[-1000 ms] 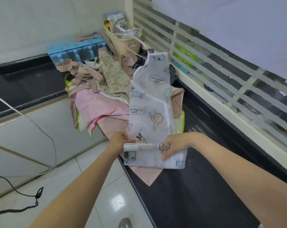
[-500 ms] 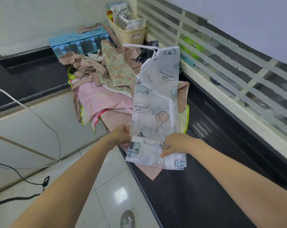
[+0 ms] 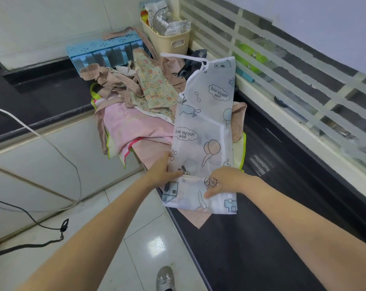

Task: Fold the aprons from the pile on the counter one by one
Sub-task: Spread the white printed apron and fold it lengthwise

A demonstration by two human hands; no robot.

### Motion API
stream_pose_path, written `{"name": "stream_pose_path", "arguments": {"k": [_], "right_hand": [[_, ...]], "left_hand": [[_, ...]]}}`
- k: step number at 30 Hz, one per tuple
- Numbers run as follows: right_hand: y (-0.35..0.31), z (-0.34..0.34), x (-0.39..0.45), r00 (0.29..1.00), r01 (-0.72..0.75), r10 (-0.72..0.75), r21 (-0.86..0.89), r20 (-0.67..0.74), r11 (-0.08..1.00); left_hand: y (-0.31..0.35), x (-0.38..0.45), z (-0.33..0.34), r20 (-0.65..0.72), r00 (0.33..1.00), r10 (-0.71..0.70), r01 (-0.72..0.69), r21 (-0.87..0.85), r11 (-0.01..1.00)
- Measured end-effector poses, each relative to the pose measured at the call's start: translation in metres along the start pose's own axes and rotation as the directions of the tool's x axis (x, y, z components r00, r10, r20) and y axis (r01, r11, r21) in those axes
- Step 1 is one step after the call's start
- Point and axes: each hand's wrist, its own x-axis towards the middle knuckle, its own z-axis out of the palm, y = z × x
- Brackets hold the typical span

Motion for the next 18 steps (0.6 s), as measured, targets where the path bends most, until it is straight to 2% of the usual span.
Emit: {"name": "stream_pose_path", "arguments": {"k": [1, 3, 5, 6, 7, 8, 9, 10, 11, 13, 17, 18], "right_hand": [[0.004, 0.003, 0.001, 0.996, -0.048, 0.059, 0.157, -0.067, 0.986], [0.010, 0.012, 0.003, 0.960, -0.112, 0.210, 0.435, -0.184, 0.893], [0.011, 0.023, 0.003, 0.922, -0.130, 0.291, 0.505, -0.255, 0.853], [0.009, 0.027, 0.002, 0.912, -0.124, 0.298, 0.499, -0.284, 0.857], [0.008, 0.028, 0.001, 0.907, -0.103, 0.287, 0.497, -0.309, 0.862], [0.009, 0.029, 0.000, 0.908, -0.076, 0.268, 0.504, -0.321, 0.861], [0.010, 0.028, 0.000, 0.915, -0.051, 0.247, 0.514, -0.321, 0.857], [0.011, 0.027, -0.002, 0.922, -0.042, 0.237, 0.530, -0.305, 0.847], [0.012, 0.027, -0.002, 0.927, -0.049, 0.241, 0.542, -0.289, 0.839], [0.009, 0.027, 0.002, 0.916, -0.108, 0.290, 0.525, -0.277, 0.844], [-0.012, 0.026, 0.007, 0.886, -0.300, 0.384, 0.311, -0.260, 0.902], [-0.018, 0.029, 0.005, 0.867, -0.322, 0.393, 0.259, -0.306, 0.911]], "left_hand": [[-0.003, 0.000, 0.003, -0.044, 0.999, 0.031, -0.028, 0.074, 0.997], [-0.010, 0.001, 0.008, -0.177, 0.982, 0.063, -0.030, 0.185, 0.982], [-0.016, 0.002, 0.014, -0.313, 0.940, 0.134, -0.017, 0.351, 0.936], [-0.018, 0.001, 0.019, -0.333, 0.908, 0.254, -0.076, 0.466, 0.882], [-0.021, 0.001, 0.023, -0.291, 0.867, 0.405, -0.180, 0.576, 0.797], [-0.024, 0.000, 0.028, -0.167, 0.837, 0.521, -0.295, 0.663, 0.688], [-0.025, -0.003, 0.032, 0.011, 0.837, 0.547, -0.381, 0.728, 0.569], [-0.026, -0.006, 0.035, 0.174, 0.850, 0.497, -0.430, 0.774, 0.465], [-0.029, -0.010, 0.037, 0.259, 0.870, 0.420, -0.436, 0.802, 0.407], [-0.032, -0.012, 0.038, 0.279, 0.891, 0.358, -0.406, 0.842, 0.356], [-0.028, -0.010, 0.037, 0.296, 0.920, 0.256, -0.363, 0.890, 0.277], [-0.027, -0.008, 0.036, 0.304, 0.924, 0.233, -0.363, 0.890, 0.277]]}}
